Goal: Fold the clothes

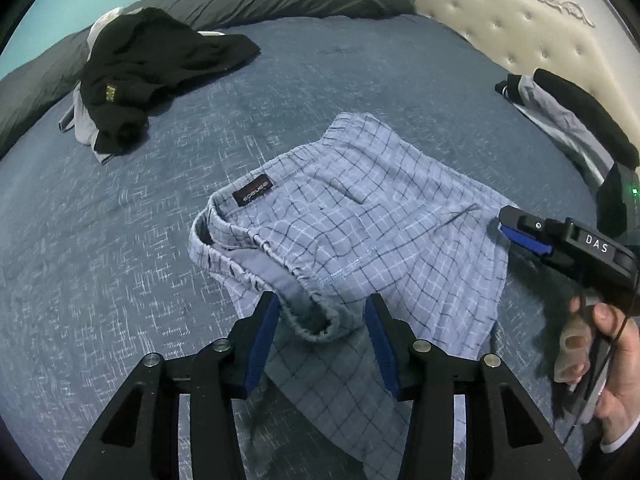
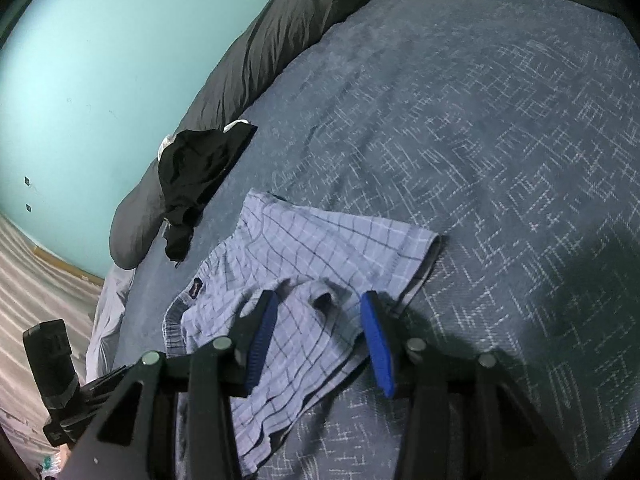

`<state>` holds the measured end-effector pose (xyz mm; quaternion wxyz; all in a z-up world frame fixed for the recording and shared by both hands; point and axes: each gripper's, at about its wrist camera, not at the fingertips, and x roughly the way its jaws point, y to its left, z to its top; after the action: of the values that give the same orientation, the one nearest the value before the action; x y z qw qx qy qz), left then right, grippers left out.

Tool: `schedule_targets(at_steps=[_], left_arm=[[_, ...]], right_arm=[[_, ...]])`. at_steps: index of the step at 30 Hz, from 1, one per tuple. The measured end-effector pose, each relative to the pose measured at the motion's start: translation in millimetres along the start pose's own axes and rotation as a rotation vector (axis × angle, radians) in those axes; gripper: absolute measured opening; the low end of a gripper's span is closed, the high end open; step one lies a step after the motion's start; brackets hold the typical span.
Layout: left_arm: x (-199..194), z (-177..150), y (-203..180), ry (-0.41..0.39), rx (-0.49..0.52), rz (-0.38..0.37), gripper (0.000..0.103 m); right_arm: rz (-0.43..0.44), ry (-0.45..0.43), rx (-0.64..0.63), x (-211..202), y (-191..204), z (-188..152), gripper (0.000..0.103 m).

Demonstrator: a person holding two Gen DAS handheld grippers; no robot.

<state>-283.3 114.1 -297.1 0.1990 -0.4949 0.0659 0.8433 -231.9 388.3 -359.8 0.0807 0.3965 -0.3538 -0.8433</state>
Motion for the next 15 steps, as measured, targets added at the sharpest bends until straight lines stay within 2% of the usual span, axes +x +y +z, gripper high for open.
schedule_targets(at_steps=[3, 5, 6, 10, 15], left_arm=[[1.9, 2.8, 2.6, 0.002, -0.012, 0.003, 0.033], [0.8, 3.0, 4.4, 0.001, -0.010, 0.006, 0.031], [0.4, 3.0, 4.5, 0.001, -0.007, 0.008, 0.025], [1.7, 1.1, 5.0, 0.010, 0.008, 0.010, 0.016], [1.4, 1.2, 7.5, 0.003, 0.003, 0.007, 0.009]], right_arm=[[-0.006, 0.001, -0.018, 1.5, 1.0, -0.1, 0.044], [-0.012, 0.000, -0.028, 2.2, 1.4, 0.0, 0.044], [-0.017, 0.002, -0.030, 3.2, 1.0, -0.2, 0.044], [-0.053, 0.001, -0.065, 4.8, 4.2, -1.5, 0.043], [-0.059, 0.006, -0.087, 6.0, 7.3, -3.4, 0.032]])
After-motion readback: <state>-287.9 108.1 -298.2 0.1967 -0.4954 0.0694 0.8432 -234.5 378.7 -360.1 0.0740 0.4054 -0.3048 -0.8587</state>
